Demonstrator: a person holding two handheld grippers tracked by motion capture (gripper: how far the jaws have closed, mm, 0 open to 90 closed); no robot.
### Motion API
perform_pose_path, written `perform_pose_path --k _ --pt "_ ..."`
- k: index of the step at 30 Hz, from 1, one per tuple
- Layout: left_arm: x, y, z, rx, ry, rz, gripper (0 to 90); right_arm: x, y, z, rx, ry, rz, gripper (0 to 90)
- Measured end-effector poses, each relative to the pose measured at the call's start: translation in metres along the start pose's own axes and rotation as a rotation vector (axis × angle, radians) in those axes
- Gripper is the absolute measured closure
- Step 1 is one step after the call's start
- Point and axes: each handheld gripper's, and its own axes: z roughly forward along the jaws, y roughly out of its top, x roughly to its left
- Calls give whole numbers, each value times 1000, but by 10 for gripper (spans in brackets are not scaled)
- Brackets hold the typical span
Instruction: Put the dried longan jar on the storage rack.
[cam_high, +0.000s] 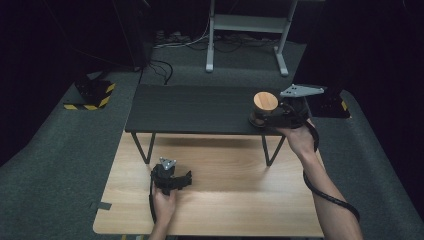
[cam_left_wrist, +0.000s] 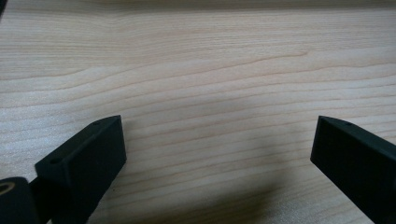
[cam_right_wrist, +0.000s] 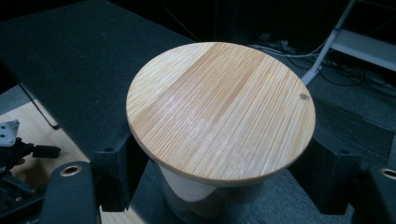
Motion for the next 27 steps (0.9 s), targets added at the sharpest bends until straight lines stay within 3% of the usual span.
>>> perform_pose_path --k 10,19,27 --pt "0 0 0 1 0 0 33 -6 5 12 24 -7 32 248" --pt "0 0 0 0 0 0 33 -6 3 13 15 -7 27 247" --pt "-1 0 0 0 1 -1 33 -8 -8 6 -28 11 20 117"
